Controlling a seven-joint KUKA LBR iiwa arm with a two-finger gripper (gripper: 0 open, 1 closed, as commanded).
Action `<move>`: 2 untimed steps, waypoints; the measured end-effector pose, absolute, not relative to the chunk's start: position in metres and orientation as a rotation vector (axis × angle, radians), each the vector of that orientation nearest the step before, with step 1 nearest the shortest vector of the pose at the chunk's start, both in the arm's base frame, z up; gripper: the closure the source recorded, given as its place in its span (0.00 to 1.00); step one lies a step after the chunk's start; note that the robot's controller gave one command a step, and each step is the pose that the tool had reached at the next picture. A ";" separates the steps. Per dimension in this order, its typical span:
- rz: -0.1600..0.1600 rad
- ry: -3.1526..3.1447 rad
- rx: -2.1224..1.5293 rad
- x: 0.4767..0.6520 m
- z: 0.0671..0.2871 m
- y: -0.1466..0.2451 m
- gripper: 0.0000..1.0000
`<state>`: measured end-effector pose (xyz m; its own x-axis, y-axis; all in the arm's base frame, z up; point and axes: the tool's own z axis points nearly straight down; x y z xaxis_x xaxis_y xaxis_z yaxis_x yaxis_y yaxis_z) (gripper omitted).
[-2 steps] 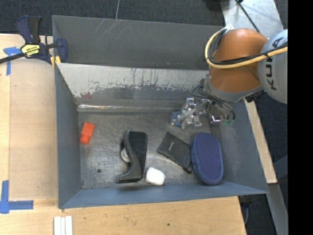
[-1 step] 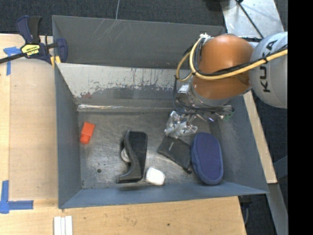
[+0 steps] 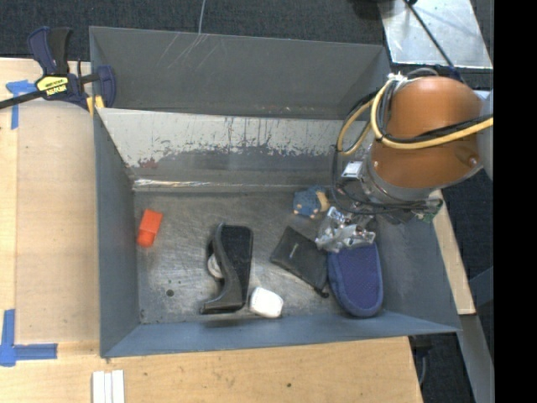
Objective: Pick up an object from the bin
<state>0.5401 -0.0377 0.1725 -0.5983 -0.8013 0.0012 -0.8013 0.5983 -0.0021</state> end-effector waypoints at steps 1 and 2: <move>0.006 -2.858 1.322 0.496 0.241 -0.028 1.00; -0.005 -2.898 1.200 0.494 0.145 -0.036 1.00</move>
Offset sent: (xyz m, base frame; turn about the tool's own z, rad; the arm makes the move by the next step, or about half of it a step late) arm -0.0450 0.0097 0.0648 0.0615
